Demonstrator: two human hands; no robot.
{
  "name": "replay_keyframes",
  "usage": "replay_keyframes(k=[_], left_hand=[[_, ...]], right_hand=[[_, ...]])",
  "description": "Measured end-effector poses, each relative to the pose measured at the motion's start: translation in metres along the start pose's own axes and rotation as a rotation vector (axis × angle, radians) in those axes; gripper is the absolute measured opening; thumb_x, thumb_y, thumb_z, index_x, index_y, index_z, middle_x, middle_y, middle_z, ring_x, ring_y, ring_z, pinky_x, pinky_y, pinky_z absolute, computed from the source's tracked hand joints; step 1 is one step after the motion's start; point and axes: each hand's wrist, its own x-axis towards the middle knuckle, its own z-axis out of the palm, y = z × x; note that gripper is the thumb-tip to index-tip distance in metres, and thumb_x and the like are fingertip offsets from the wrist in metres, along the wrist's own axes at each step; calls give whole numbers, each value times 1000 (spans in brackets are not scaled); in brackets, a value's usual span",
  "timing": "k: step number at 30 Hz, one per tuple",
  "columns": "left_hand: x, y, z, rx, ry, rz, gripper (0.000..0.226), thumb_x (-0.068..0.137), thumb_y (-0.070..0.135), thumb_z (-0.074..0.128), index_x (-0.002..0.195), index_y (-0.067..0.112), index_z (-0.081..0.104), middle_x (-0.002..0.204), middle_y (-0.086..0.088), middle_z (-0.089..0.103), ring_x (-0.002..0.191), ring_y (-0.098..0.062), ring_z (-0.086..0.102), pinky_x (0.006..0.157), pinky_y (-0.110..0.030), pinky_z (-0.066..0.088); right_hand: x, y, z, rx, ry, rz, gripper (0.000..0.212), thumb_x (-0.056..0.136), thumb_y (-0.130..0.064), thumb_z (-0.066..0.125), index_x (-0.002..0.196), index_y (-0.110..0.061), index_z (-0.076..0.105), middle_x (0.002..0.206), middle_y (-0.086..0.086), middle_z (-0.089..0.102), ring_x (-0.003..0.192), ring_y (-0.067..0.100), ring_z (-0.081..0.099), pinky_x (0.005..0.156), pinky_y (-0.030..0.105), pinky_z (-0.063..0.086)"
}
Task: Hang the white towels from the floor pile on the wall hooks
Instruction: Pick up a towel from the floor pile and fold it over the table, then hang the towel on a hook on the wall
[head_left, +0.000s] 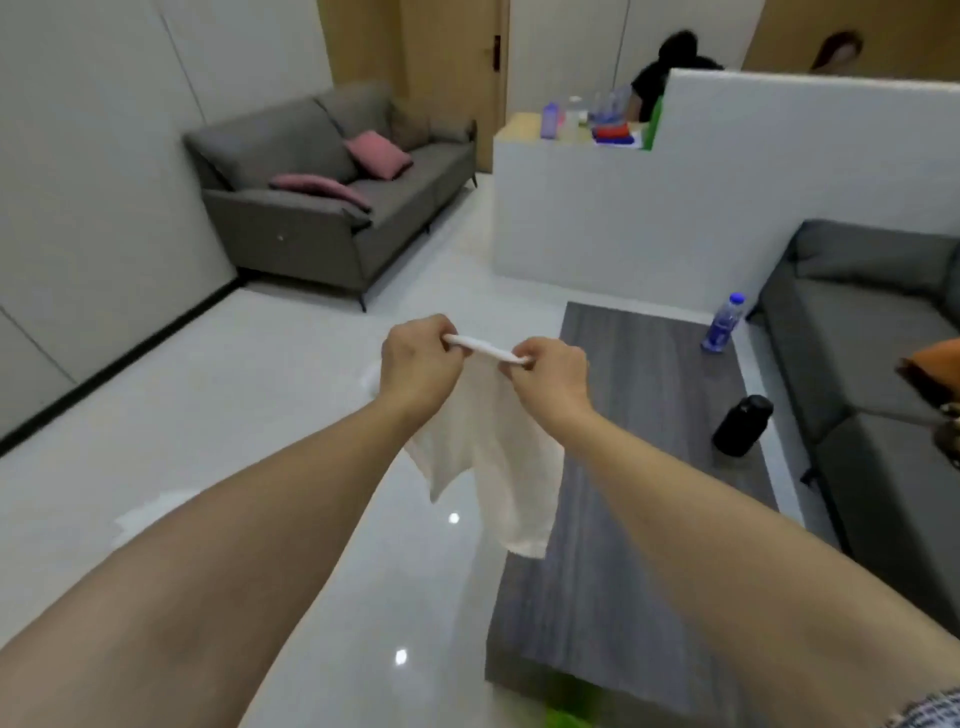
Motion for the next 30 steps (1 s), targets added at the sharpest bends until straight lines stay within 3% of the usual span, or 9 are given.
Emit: replay_keyframes(k=[4, 8, 10, 12, 15, 19, 22, 25, 30], left_hand=[[13, -15, -125, 84, 186, 42, 14, 87, 32, 63, 77, 22, 64, 75, 8, 54, 76, -17, 55, 60, -26, 33], [8, -40, -241, 238, 361, 44, 15, 85, 38, 68, 83, 23, 71, 83, 5, 48, 80, -19, 51, 62, -25, 33], [0, -56, -301, 327, 460, 51, 16, 83, 36, 70, 85, 21, 74, 89, 2, 53, 88, -23, 52, 72, -30, 38], [-11, -74, -360, 357, 529, 39, 14, 82, 33, 71, 82, 20, 73, 95, 2, 60, 93, -24, 53, 78, -32, 41], [-30, -104, -443, 387, 607, -33, 15, 84, 34, 67, 74, 24, 63, 75, 5, 60, 78, -22, 58, 65, -27, 34], [-55, -145, -546, 398, 750, -144, 19, 83, 37, 66, 74, 21, 61, 67, 6, 61, 71, -18, 55, 60, -27, 34], [-76, -176, -621, 367, 875, -196, 26, 81, 37, 66, 64, 21, 54, 56, 10, 51, 60, -10, 48, 54, -25, 33], [-102, -204, -693, 391, 995, -244, 29, 82, 36, 65, 63, 21, 50, 55, 10, 47, 57, -6, 44, 53, -25, 33], [-159, -243, -808, 568, 1113, -372, 20, 86, 30, 64, 74, 17, 56, 65, 6, 55, 68, -16, 50, 56, -22, 36]], right_hand=[[-3, -121, 9, -175, 80, -359, 21, 90, -37, 56, 85, -23, 71, 82, 1, 58, 78, 25, 56, 65, 33, 46], [-11, -236, 32, -248, 204, -768, 18, 86, -30, 57, 84, -15, 68, 104, 4, 56, 96, 27, 48, 79, 38, 40], [-21, -291, 47, -202, 163, -954, 14, 84, -25, 58, 80, -12, 63, 93, 5, 65, 95, 30, 56, 77, 38, 36], [-36, -346, 65, -100, 78, -1065, 15, 84, -21, 58, 72, -12, 53, 71, 6, 62, 75, 34, 58, 67, 35, 33], [-65, -424, 97, 131, -48, -1144, 19, 85, -20, 60, 71, -14, 48, 59, -1, 46, 60, 29, 49, 57, 34, 32], [-109, -527, 148, 452, -267, -1130, 18, 79, -18, 63, 66, -10, 53, 60, 6, 54, 59, 20, 52, 55, 32, 41], [-147, -608, 189, 681, -427, -1147, 21, 73, -13, 63, 62, -3, 48, 57, 3, 41, 54, 12, 37, 50, 28, 30], [-188, -689, 230, 822, -608, -1161, 23, 76, -11, 62, 65, 1, 45, 60, 2, 38, 57, 12, 35, 53, 28, 28], [-265, -809, 297, 916, -845, -1284, 22, 84, -14, 66, 71, 0, 54, 64, 3, 45, 60, 14, 41, 56, 29, 32]])
